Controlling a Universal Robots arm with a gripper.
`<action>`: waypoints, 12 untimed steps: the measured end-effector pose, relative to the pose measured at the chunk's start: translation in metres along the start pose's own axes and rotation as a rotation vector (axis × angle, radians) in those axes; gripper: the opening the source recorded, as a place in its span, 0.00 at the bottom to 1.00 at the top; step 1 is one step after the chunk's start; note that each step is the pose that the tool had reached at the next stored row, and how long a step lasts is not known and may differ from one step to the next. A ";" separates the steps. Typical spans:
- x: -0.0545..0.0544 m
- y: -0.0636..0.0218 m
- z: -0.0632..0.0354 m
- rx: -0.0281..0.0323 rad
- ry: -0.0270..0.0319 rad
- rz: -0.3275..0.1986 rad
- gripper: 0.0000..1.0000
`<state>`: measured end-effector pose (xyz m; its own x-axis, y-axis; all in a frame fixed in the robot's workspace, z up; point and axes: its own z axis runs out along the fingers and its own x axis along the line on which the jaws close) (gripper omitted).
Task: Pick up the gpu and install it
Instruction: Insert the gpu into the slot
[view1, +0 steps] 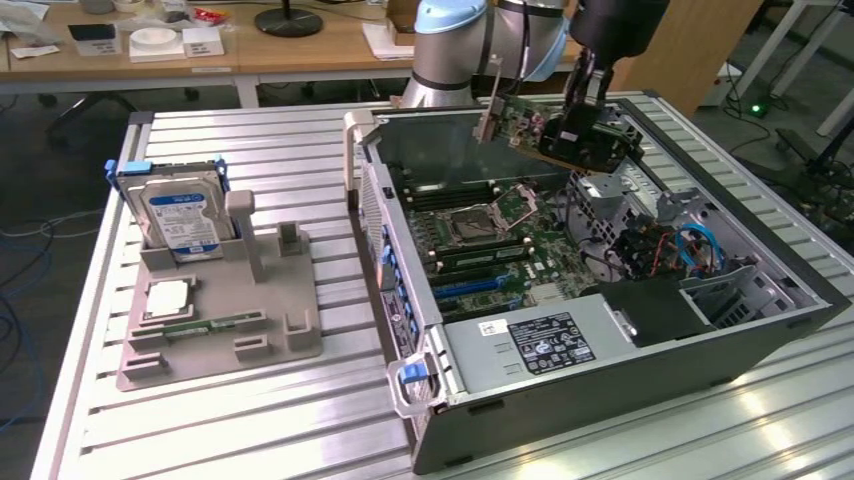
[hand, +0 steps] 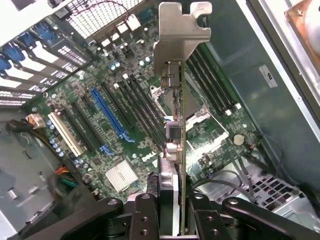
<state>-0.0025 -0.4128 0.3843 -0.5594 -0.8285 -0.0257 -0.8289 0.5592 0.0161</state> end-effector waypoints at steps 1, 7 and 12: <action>0.000 0.0000 0.0002 -0.0020 -0.0034 -0.006 0.28; 0.000 -0.0003 0.0022 -0.0058 -0.0165 -0.047 0.28; 0.000 -0.0003 0.0051 0.0028 -0.0220 -0.127 0.28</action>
<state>-0.0023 -0.4128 0.3792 -0.4494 -0.8920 -0.0493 -0.8932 0.4496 0.0085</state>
